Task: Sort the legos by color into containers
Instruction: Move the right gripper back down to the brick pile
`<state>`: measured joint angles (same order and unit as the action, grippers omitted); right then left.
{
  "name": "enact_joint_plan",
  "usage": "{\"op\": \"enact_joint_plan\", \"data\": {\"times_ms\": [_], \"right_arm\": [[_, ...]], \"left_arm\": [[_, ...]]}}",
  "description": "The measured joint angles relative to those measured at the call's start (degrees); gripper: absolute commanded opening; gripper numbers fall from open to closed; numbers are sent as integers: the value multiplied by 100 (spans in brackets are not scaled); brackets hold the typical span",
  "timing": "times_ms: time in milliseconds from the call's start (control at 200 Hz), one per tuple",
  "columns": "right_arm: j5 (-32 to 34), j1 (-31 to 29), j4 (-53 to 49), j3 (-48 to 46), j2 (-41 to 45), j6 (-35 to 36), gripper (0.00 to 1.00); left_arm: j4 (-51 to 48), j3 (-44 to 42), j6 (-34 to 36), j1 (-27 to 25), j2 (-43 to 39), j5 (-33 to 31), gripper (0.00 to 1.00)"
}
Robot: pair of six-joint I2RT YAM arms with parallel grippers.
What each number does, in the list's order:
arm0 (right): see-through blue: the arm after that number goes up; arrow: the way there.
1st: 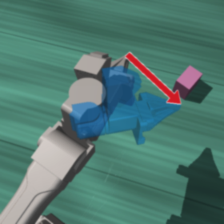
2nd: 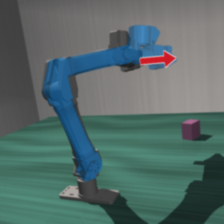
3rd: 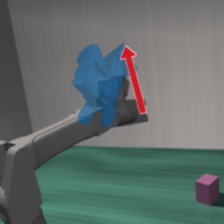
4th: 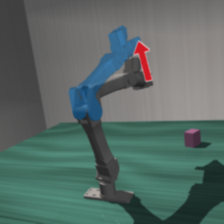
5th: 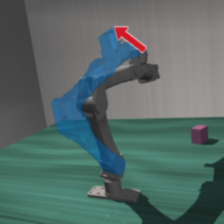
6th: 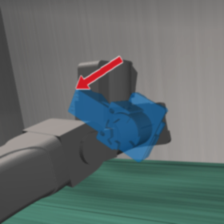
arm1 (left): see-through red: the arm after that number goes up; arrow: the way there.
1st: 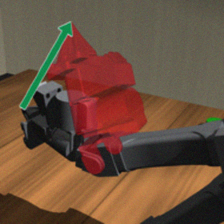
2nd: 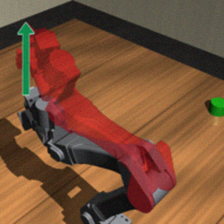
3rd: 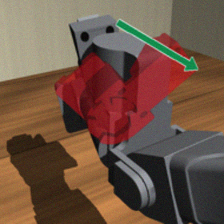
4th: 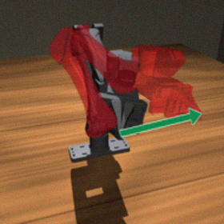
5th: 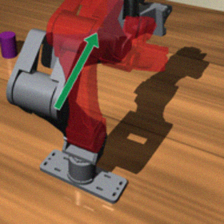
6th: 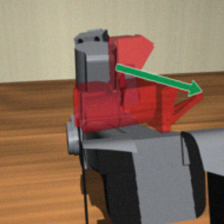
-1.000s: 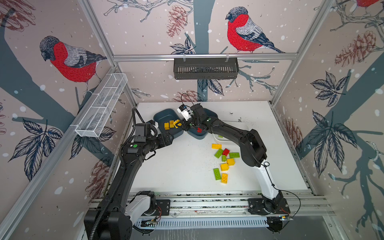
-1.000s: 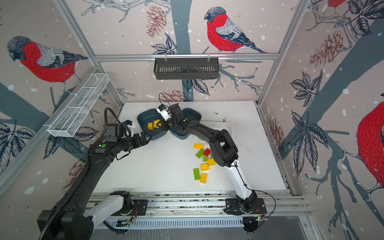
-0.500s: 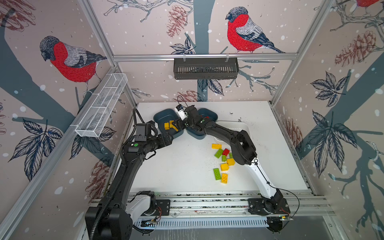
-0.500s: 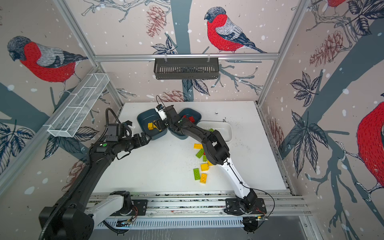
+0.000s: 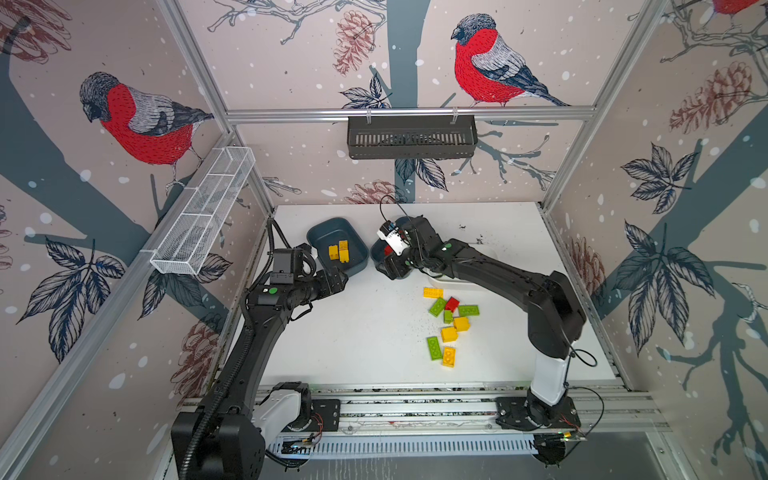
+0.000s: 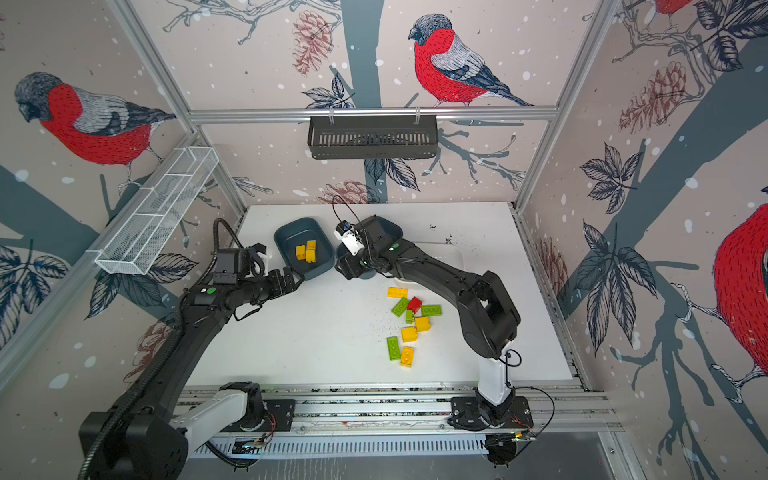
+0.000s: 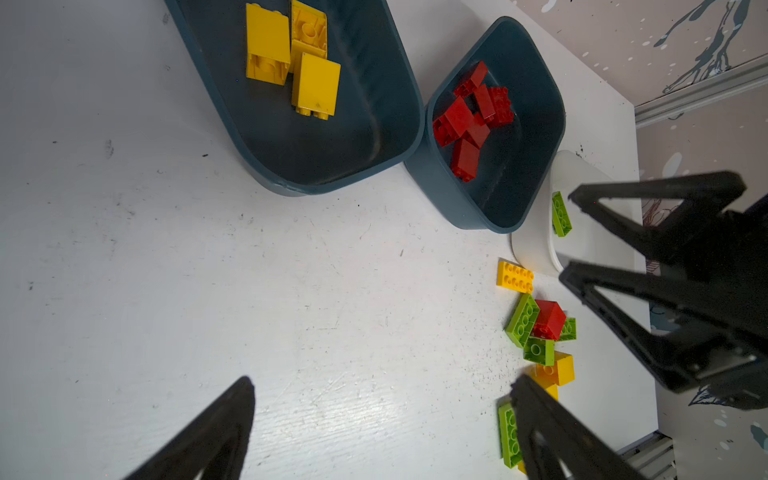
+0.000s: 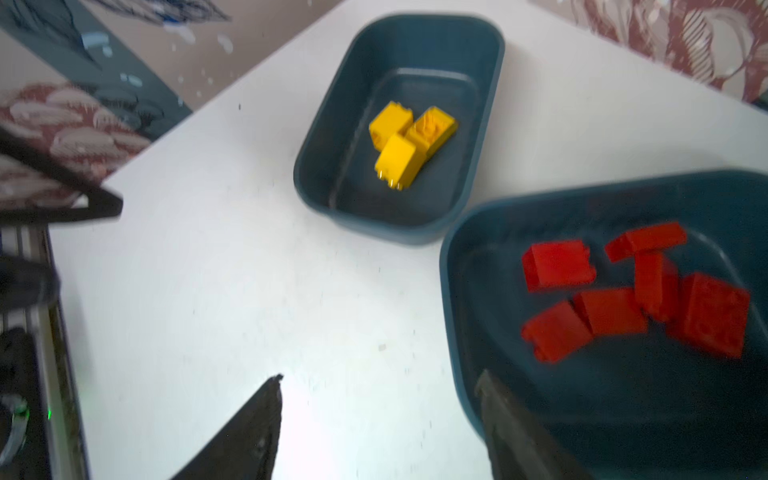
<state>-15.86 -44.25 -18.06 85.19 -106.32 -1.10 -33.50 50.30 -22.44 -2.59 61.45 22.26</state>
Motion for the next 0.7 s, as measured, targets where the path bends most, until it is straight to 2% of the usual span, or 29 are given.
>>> {"op": "enact_joint_plan", "data": {"times_ms": [245,540,700], "right_arm": [[136,243,-1145,-1040,708,1316,68],[651,179,-1585,-1989,1281,2011,69],[942,247,-1644,-2079,1259,2286,68]], "left_arm": [[26,0,46,0,164,111,95],[24,4,149,0,177,155,96],[0,4,201,0,210,153,96]]}}
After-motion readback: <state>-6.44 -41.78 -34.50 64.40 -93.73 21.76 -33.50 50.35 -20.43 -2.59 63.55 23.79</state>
